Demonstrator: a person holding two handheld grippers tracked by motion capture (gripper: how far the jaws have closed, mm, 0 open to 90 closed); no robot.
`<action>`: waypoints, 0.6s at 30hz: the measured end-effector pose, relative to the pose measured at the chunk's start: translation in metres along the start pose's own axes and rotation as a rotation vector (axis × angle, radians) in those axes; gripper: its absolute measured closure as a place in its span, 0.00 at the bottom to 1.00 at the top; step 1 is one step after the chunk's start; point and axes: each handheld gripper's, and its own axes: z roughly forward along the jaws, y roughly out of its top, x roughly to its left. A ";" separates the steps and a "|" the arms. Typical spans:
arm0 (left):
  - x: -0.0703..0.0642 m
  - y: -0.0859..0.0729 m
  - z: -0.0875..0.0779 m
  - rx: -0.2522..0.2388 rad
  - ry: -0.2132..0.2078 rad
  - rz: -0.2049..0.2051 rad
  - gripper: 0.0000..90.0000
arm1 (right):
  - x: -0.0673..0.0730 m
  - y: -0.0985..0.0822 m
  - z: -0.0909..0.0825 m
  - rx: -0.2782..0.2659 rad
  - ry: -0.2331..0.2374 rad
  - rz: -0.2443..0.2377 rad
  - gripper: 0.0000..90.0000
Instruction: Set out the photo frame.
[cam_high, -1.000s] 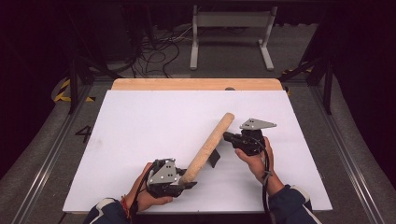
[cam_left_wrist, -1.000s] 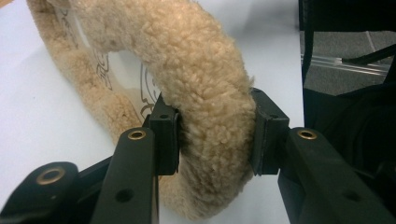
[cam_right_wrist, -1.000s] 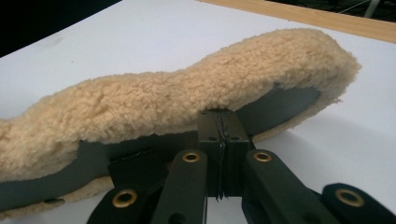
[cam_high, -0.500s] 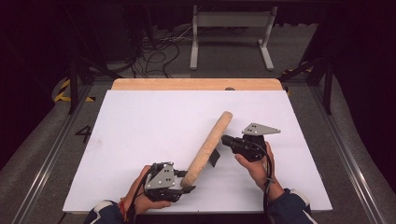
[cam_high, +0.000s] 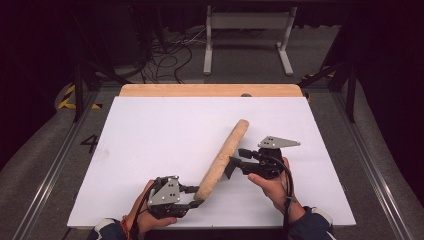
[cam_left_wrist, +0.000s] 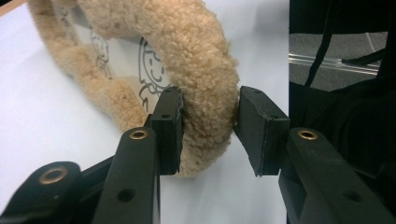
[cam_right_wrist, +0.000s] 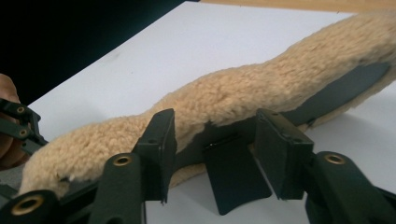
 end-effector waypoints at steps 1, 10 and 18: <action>-0.001 0.001 0.002 -0.002 -0.004 0.003 0.69 | 0.001 0.000 0.002 0.008 -0.001 0.003 0.50; -0.008 0.007 0.017 -0.005 -0.025 -0.001 0.68 | 0.002 0.008 0.011 0.036 0.000 0.049 0.39; -0.016 0.018 0.041 -0.011 -0.065 0.010 0.67 | -0.002 0.022 0.020 0.102 -0.011 0.138 0.36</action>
